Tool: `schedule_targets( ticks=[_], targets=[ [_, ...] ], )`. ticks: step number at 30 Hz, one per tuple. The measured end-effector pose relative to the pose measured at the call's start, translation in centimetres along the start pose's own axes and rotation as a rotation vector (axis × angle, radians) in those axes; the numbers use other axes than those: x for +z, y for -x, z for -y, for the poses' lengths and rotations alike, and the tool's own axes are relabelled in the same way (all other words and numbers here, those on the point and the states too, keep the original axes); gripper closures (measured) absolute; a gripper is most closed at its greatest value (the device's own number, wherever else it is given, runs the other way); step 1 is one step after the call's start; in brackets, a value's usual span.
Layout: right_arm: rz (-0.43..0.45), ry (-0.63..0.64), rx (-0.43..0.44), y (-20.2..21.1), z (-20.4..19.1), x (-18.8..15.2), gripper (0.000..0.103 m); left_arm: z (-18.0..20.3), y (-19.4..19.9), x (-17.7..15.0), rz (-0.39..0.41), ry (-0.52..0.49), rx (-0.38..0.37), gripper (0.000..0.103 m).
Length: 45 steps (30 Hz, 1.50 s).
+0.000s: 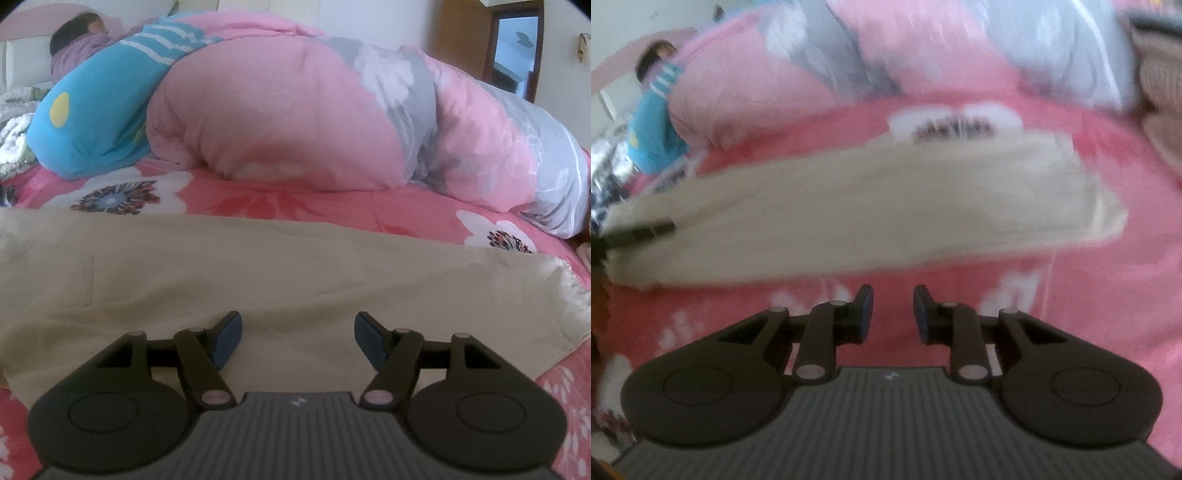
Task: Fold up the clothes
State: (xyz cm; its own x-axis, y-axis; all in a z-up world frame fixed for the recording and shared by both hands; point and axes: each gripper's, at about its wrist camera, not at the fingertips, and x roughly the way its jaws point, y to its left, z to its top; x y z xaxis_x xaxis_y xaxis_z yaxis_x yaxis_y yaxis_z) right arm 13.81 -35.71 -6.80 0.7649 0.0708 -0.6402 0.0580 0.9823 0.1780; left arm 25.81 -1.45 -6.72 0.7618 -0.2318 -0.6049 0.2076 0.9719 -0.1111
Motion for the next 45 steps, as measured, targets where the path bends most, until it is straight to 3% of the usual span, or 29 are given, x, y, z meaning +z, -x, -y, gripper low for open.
schedule_targets(
  ticks=[3,7,9,14,16,19,23,29,34,39,43,45],
  targets=[
    [0.06,0.05,-0.041,-1.3,-0.4,3.0,0.078,-0.4,0.0,0.1,0.0,0.014,0.001,0.034],
    [0.011,0.053,-0.155,-6.6,1.9,5.7,0.076,-0.8,-0.1,0.2,-0.003,0.027,0.0,0.034],
    [-0.045,0.038,-0.216,-8.1,4.1,4.7,0.076,-0.9,-0.1,0.3,-0.004,0.028,0.003,0.034],
    [0.003,-0.089,-0.185,-3.6,7.5,1.2,0.076,-0.6,-0.5,0.2,-0.007,0.023,0.019,0.034],
    [-0.019,-0.123,-0.214,-2.2,8.0,1.3,0.075,-0.3,-0.7,0.1,-0.01,0.012,0.024,0.034],
    [0.05,-0.133,-0.194,-1.2,8.0,3.1,0.075,-0.3,-0.8,0.0,-0.01,0.005,0.026,0.034],
    [0.099,-0.119,-0.18,-4.5,7.6,7.1,0.076,-0.5,-0.8,0.0,-0.013,0.012,0.019,0.034],
    [0.019,-0.074,-0.238,-12.6,8.1,9.5,0.076,-0.7,-0.9,0.0,-0.02,0.019,0.012,0.034],
    [0.042,-0.069,-0.22,-9.3,10.3,6.0,0.076,-0.7,-0.8,0.0,-0.016,0.023,0.021,0.034],
    [0.055,-0.209,-0.19,-2.8,14.0,1.8,0.076,-0.4,-0.9,-0.1,-0.018,0.003,0.027,0.034],
    [0.039,-0.228,-0.22,-1.2,12.4,2.7,0.073,-0.7,-0.8,0.0,-0.016,0.014,0.021,0.034],
    [0.065,-0.182,-0.17,-2.0,10.1,4.4,0.073,-0.8,-0.7,0.0,-0.015,0.019,0.019,0.034]
  ],
)
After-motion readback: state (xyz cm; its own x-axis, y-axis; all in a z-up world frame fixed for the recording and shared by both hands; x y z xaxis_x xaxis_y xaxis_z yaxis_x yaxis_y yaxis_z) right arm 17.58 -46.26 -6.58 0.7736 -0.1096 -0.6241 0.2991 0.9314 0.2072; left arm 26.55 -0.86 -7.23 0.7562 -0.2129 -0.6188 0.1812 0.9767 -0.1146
